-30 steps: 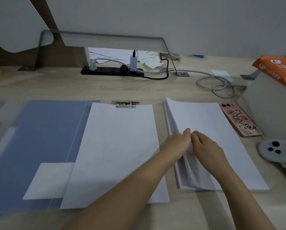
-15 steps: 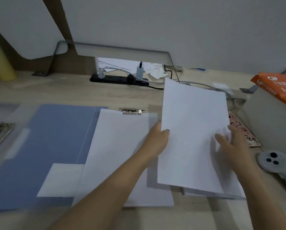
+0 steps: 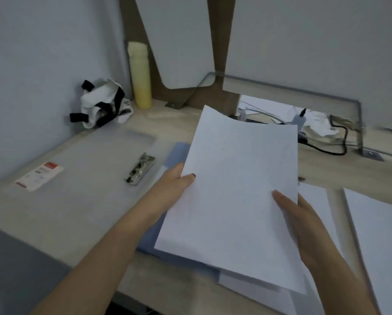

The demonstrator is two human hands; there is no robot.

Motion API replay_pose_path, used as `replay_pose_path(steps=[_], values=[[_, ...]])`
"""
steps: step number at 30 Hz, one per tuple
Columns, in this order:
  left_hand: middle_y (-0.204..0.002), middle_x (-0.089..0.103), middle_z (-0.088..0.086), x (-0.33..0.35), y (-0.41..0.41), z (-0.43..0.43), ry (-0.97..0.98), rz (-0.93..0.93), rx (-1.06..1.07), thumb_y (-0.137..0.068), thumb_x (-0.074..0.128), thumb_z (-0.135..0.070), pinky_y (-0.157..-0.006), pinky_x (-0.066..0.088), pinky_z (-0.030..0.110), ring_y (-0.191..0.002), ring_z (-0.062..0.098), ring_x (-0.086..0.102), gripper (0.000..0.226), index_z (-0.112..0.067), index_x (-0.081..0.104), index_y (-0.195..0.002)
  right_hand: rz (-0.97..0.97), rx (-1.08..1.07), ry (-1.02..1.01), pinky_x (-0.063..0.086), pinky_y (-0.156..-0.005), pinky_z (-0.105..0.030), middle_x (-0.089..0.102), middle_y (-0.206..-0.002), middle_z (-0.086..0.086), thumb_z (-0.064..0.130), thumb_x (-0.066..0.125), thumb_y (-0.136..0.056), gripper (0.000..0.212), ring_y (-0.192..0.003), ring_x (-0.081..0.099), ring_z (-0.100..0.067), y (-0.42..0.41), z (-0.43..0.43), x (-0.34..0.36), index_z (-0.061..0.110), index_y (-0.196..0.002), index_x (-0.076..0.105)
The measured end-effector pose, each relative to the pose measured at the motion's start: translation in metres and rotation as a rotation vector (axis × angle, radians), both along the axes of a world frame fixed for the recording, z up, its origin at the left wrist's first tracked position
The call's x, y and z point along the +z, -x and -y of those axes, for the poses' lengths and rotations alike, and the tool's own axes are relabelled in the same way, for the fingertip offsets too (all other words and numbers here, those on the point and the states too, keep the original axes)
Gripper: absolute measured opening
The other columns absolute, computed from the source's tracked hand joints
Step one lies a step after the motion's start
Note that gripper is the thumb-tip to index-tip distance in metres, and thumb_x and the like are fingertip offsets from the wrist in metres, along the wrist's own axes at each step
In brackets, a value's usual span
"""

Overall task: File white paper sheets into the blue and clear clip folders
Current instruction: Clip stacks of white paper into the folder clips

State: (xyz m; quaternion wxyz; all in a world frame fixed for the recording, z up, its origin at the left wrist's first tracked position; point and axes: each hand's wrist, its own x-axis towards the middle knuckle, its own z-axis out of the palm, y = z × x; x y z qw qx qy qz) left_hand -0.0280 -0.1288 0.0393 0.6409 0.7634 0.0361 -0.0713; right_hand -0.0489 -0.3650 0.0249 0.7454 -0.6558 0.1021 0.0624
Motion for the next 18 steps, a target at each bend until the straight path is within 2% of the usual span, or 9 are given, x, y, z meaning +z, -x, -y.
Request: replay_pose_path(steps=[1, 3, 6, 8, 10, 12, 15, 17, 18], values=[[-0.11, 0.064, 0.001, -0.003, 0.001, -0.013, 0.013, -0.013, 0.027, -0.096, 0.044, -0.012, -0.085, 0.047, 0.03, -0.09, 0.013, 0.062, 0.022, -0.027, 0.06, -0.096, -0.015, 0.008, 0.013, 0.059, -0.074, -0.033, 0.075, -0.1, -0.001, 0.018, 0.053, -0.09, 0.019, -0.09, 0.071, -0.022, -0.004, -0.012, -0.005, 0.023, -0.104, 0.065], [-0.106, 0.066, 0.005, -0.009, 0.002, -0.037, -0.04, -0.008, 0.102, -0.096, 0.046, -0.017, -0.079, 0.047, 0.03, -0.086, 0.016, 0.062, 0.017, -0.018, 0.063, -0.1, -0.042, 0.028, 0.027, 0.058, -0.071, -0.03, 0.075, -0.1, -0.001, 0.017, 0.053, -0.09, 0.019, -0.089, 0.071, -0.02, -0.008, -0.033, -0.011, 0.021, -0.105, 0.065], [-0.106, 0.06, -0.001, -0.025, -0.003, -0.074, -0.308, 0.123, 0.388, -0.093, 0.049, -0.024, -0.078, 0.043, 0.026, -0.097, 0.015, 0.058, 0.018, -0.018, 0.059, -0.105, -0.089, 0.018, 0.02, 0.058, -0.067, -0.029, 0.073, -0.102, -0.008, 0.014, 0.052, -0.091, 0.022, -0.084, 0.071, -0.022, -0.013, -0.057, -0.018, 0.013, -0.11, 0.063], [-0.113, 0.056, -0.001, -0.034, -0.01, -0.095, -0.525, 0.091, 0.493, -0.091, 0.048, -0.028, -0.085, 0.044, 0.032, -0.105, 0.018, 0.056, 0.021, -0.022, 0.056, -0.109, -0.114, 0.002, 0.021, 0.056, -0.076, -0.036, 0.07, -0.106, -0.012, 0.013, 0.053, -0.091, 0.026, -0.092, 0.067, -0.03, -0.016, -0.066, -0.024, 0.01, -0.115, 0.06], [-0.122, 0.054, 0.002, -0.039, -0.017, -0.108, -0.715, -0.09, 0.4, -0.091, 0.045, -0.033, -0.09, 0.041, 0.035, -0.112, 0.023, 0.055, 0.029, -0.02, 0.053, -0.116, -0.128, -0.021, 0.047, 0.051, -0.085, -0.041, 0.068, -0.109, -0.013, 0.012, 0.053, -0.091, 0.029, -0.099, 0.064, -0.034, -0.019, -0.073, -0.029, 0.008, -0.118, 0.059], [-0.122, 0.057, 0.007, -0.041, -0.027, -0.115, -0.83, -0.22, 0.285, -0.092, 0.042, -0.036, -0.087, 0.039, 0.033, -0.112, 0.027, 0.055, 0.035, -0.015, 0.054, -0.116, -0.129, -0.03, 0.087, 0.05, -0.082, -0.039, 0.069, -0.104, -0.01, 0.012, 0.053, -0.09, 0.027, -0.096, 0.064, -0.031, -0.02, -0.078, -0.033, 0.007, -0.116, 0.06], [-0.098, 0.063, 0.021, -0.037, -0.042, -0.125, -0.801, -0.277, 0.183, -0.092, 0.041, -0.039, -0.079, 0.044, 0.033, -0.095, 0.032, 0.061, 0.042, -0.004, 0.062, -0.101, -0.13, -0.034, 0.136, 0.05, -0.082, -0.039, 0.07, -0.099, -0.007, 0.013, 0.054, -0.09, 0.024, -0.091, 0.065, -0.028, -0.022, -0.081, -0.039, 0.009, -0.112, 0.061], [-0.071, 0.056, 0.016, -0.033, -0.044, -0.133, -0.614, -0.277, 0.144, -0.094, 0.044, -0.034, -0.064, 0.039, 0.029, -0.069, 0.025, 0.056, 0.04, -0.003, 0.059, -0.074, -0.146, -0.014, 0.153, 0.05, -0.088, -0.044, 0.07, -0.101, -0.008, 0.014, 0.054, -0.09, 0.022, -0.093, 0.066, -0.03, -0.024, -0.081, -0.039, 0.011, -0.111, 0.062], [-0.068, 0.053, 0.011, -0.032, -0.042, -0.137, -0.498, -0.279, 0.131, -0.094, 0.045, -0.031, -0.06, 0.036, 0.028, -0.063, 0.021, 0.052, 0.037, -0.006, 0.058, -0.071, -0.153, -0.002, 0.166, 0.049, -0.091, -0.046, 0.07, -0.103, -0.009, 0.014, 0.054, -0.09, 0.023, -0.095, 0.065, -0.031, -0.024, -0.082, -0.039, 0.012, -0.112, 0.062]])
